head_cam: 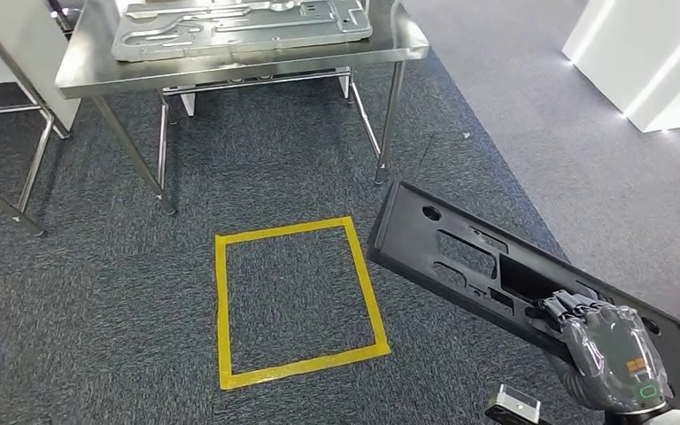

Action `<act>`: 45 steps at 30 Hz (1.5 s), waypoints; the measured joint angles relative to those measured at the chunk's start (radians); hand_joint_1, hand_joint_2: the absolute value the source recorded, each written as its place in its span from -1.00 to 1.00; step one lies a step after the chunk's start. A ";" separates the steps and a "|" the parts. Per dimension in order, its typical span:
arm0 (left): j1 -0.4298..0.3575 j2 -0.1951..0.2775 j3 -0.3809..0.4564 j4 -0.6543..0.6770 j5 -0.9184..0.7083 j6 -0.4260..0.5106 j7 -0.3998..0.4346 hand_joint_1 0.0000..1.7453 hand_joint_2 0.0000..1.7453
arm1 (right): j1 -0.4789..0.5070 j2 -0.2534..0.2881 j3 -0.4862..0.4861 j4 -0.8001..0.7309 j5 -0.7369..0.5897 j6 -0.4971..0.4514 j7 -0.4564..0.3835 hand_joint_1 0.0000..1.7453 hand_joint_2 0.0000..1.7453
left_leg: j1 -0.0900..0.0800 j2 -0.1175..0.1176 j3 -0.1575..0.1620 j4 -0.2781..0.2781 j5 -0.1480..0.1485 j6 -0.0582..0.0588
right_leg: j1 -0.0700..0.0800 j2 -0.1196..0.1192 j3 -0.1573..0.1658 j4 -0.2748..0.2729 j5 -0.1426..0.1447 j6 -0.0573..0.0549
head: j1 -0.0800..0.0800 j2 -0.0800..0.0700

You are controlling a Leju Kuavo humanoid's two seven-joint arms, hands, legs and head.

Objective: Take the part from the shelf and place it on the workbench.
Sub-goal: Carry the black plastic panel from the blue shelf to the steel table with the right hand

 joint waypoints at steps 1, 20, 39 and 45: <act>-0.001 0.000 0.000 0.000 0.000 -0.001 0.000 -1.00 1.00 | -0.003 -0.002 -0.002 0.000 -0.003 0.000 0.000 0.96 1.00 | 0.002 -0.010 0.004 -0.004 0.004 0.005 | -0.002 0.032 -0.021 0.047 -0.028 0.003 | 0.000 0.000; -0.026 0.008 -0.014 0.035 0.004 -0.055 0.009 -1.00 1.00 | -0.148 -0.015 0.017 0.079 -0.024 0.054 0.017 0.96 1.00 | 0.004 -0.026 -0.147 0.270 -0.120 -0.049 | -0.003 0.061 -0.023 -0.045 0.059 -0.048 | 0.000 0.000; -0.006 0.013 -0.056 0.047 0.006 -0.022 0.071 -1.00 1.00 | -0.180 -0.014 0.024 0.159 -0.044 0.056 0.035 0.96 1.00 | -0.001 -0.010 -0.005 0.002 0.000 -0.025 | 0.000 0.029 -0.007 -0.051 0.049 -0.014 | 0.000 0.000; -0.006 0.014 -0.068 0.048 0.006 -0.030 0.070 -1.00 1.00 | -0.185 -0.015 0.024 0.170 -0.045 0.067 0.036 0.96 1.00 | -0.001 -0.012 0.011 -0.030 0.007 0.003 | -0.007 0.037 0.006 -0.067 0.054 0.010 | 0.000 0.000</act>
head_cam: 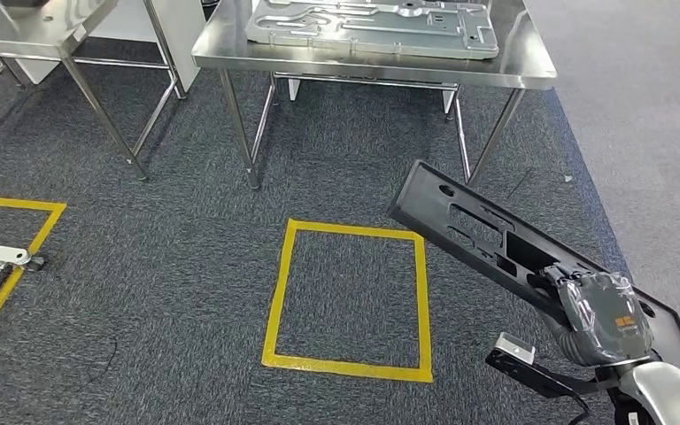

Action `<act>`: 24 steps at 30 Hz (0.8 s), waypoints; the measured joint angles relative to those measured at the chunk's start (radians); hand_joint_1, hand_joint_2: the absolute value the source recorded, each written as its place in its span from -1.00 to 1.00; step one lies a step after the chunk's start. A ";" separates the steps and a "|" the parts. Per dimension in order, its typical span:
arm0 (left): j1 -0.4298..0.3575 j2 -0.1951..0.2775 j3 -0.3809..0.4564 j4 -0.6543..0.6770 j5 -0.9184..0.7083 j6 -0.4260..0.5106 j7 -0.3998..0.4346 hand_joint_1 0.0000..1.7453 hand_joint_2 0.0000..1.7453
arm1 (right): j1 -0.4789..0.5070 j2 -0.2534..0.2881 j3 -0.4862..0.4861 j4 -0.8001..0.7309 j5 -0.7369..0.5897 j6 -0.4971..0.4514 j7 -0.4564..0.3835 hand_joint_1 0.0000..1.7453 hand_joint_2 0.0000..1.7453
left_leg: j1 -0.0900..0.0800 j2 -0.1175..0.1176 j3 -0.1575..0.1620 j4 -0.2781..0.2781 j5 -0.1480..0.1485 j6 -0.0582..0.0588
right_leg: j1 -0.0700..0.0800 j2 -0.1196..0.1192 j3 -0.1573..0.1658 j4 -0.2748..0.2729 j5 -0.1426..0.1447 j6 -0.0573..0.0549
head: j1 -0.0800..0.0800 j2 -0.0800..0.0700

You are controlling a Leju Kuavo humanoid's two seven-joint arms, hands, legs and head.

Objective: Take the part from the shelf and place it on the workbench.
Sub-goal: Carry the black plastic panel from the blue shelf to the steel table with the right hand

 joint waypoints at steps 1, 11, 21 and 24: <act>-0.001 0.000 -0.001 0.000 0.000 -0.004 -0.002 -1.00 1.00 | -0.003 -0.001 0.000 0.001 -0.001 0.001 0.000 0.96 1.00 | 0.003 -0.001 0.011 -0.017 0.008 0.004 | 0.000 0.012 -0.005 0.016 -0.012 0.001 | 0.000 0.000; 0.000 -0.001 -0.004 0.003 0.000 -0.023 -0.007 -1.00 1.00 | 0.000 -0.006 0.003 0.029 -0.008 0.004 -0.006 0.96 1.00 | 0.015 -0.027 0.025 0.009 -0.026 -0.038 | -0.020 0.055 -0.053 0.050 0.012 0.009 | 0.000 0.000; 0.004 -0.002 -0.004 0.006 0.001 -0.023 -0.004 -1.00 1.00 | 0.006 -0.010 0.002 0.036 -0.008 0.002 -0.016 0.96 1.00 | 0.014 -0.010 -0.153 0.325 -0.133 -0.059 | 0.006 0.052 -0.012 0.049 -0.038 -0.062 | 0.000 0.000; 0.006 -0.001 -0.004 0.007 0.001 -0.024 -0.003 -1.00 1.00 | 0.004 -0.010 0.002 0.037 -0.008 0.003 -0.018 0.96 1.00 | -0.003 -0.009 -0.133 0.206 -0.016 -0.022 | 0.019 0.052 0.024 0.046 -0.064 -0.067 | 0.000 0.000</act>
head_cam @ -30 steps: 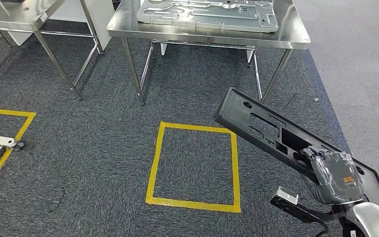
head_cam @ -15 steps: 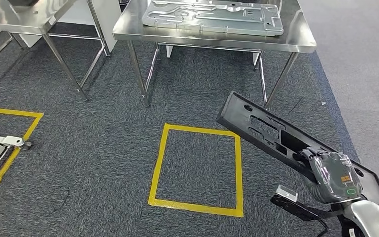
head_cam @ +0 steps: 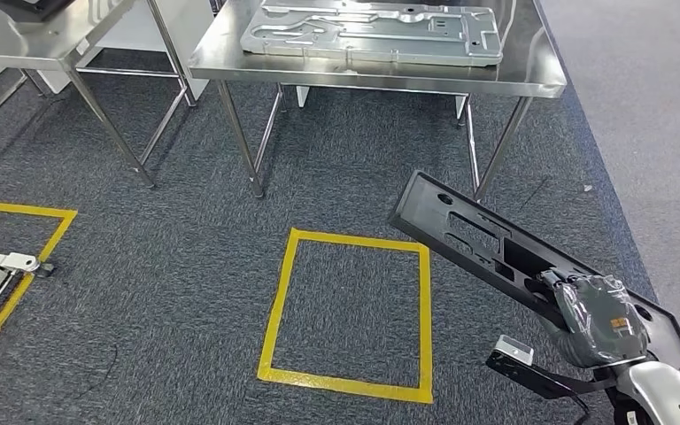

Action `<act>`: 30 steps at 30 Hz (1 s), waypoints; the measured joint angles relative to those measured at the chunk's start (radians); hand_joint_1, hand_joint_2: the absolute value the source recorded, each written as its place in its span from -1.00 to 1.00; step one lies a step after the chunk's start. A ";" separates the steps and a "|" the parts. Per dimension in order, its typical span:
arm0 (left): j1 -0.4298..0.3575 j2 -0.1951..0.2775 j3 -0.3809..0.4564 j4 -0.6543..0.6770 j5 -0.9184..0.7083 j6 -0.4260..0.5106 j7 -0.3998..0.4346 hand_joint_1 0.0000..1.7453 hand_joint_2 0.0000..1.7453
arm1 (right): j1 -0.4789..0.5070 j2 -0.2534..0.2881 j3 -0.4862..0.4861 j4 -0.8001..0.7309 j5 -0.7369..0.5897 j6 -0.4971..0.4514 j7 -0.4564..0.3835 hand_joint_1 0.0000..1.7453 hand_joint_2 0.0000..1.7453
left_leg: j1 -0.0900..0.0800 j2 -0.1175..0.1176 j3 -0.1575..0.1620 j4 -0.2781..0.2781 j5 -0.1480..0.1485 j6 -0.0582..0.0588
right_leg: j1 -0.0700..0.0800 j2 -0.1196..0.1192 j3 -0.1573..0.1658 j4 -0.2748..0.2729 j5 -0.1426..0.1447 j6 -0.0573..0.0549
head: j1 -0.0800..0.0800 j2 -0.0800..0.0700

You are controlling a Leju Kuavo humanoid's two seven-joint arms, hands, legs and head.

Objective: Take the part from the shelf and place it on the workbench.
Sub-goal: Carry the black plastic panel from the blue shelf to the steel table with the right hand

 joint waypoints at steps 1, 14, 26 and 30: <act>0.000 0.001 0.000 0.001 0.000 0.000 0.000 -1.00 1.00 | -0.002 0.000 0.000 0.000 0.000 0.000 -0.001 0.96 1.00 | -0.007 0.002 0.023 -0.059 0.030 0.018 | 0.004 -0.001 0.011 -0.004 -0.008 0.001 | 0.000 0.000; 0.002 0.000 0.000 0.005 0.000 0.000 0.001 -1.00 1.00 | -0.012 -0.004 0.002 0.013 0.001 0.000 -0.002 0.96 1.00 | -0.004 -0.008 0.196 -0.212 -0.024 0.034 | -0.019 0.001 -0.162 0.203 -0.054 0.067 | 0.000 0.000; -0.005 -0.002 -0.001 0.005 0.000 -0.001 -0.001 -1.00 1.00 | -0.018 -0.005 0.004 0.019 0.003 0.001 -0.005 0.96 1.00 | 0.005 -0.002 0.108 0.061 -0.158 -0.032 | -0.020 -0.002 -0.069 0.008 0.055 0.008 | 0.000 0.000; 0.000 -0.002 -0.001 0.005 0.000 -0.001 0.000 -1.00 1.00 | -0.020 -0.005 0.008 0.019 0.003 0.002 -0.006 0.96 1.00 | 0.005 -0.001 0.039 0.048 -0.132 -0.026 | -0.020 -0.001 -0.023 0.008 0.018 0.012 | 0.000 0.000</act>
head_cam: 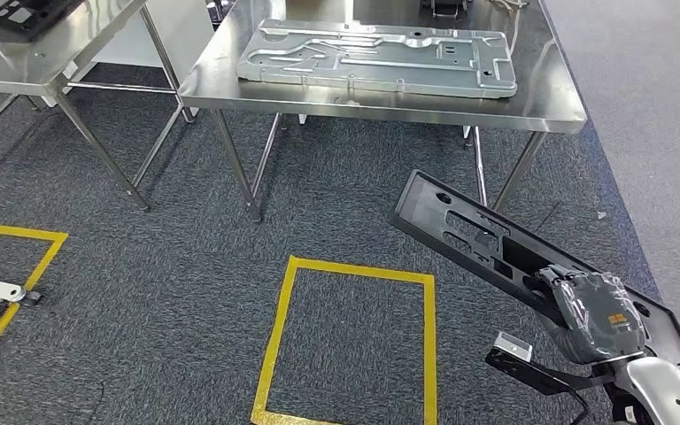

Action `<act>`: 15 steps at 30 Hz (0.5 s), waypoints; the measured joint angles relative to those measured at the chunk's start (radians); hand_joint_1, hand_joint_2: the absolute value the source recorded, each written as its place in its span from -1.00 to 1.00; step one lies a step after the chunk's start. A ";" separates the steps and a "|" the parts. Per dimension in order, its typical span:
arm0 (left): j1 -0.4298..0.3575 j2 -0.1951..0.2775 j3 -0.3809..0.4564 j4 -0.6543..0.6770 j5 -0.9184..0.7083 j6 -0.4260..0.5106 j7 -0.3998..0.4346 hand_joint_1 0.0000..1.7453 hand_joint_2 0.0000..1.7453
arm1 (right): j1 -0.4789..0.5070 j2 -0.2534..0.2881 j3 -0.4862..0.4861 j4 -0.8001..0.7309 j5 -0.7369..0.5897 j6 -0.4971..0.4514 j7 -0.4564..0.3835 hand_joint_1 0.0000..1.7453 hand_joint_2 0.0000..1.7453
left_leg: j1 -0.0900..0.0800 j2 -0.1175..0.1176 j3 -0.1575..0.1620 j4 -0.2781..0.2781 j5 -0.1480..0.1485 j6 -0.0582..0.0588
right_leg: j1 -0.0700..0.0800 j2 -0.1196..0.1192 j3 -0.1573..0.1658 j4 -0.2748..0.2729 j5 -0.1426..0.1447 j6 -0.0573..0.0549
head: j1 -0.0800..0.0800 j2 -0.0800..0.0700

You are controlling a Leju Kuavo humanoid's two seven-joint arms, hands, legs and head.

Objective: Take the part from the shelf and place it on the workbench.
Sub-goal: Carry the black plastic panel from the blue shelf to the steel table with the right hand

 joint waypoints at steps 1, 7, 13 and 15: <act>0.000 0.000 0.000 0.000 0.000 0.000 0.000 -1.00 1.00 | -0.003 0.000 0.002 0.000 0.000 0.001 -0.001 0.96 1.00 | -0.001 0.001 0.012 -0.068 0.056 0.007 | 0.000 0.000 0.012 -0.001 -0.010 0.003 | 0.000 0.000; 0.000 -0.001 -0.001 0.000 0.000 0.001 0.023 -1.00 1.00 | -0.033 -0.005 0.019 0.007 0.005 0.029 0.007 0.96 1.00 | -0.009 0.000 0.061 -0.203 0.125 0.045 | 0.003 0.004 0.059 -0.003 -0.027 0.043 | 0.000 0.000; -0.004 -0.007 -0.001 0.000 0.000 0.002 0.026 -1.00 1.00 | -0.059 -0.015 0.039 0.020 0.004 0.033 0.012 0.96 1.00 | -0.013 -0.005 0.118 -0.217 0.102 0.068 | 0.007 0.004 -0.131 0.249 -0.121 0.048 | 0.000 0.000; -0.001 -0.008 0.000 0.000 0.000 0.001 0.024 -1.00 1.00 | -0.059 -0.016 0.042 0.026 0.003 0.032 0.012 0.96 1.00 | -0.016 -0.008 0.143 -0.217 0.081 0.067 | 0.011 0.004 -0.156 0.206 -0.084 0.041 | 0.000 0.000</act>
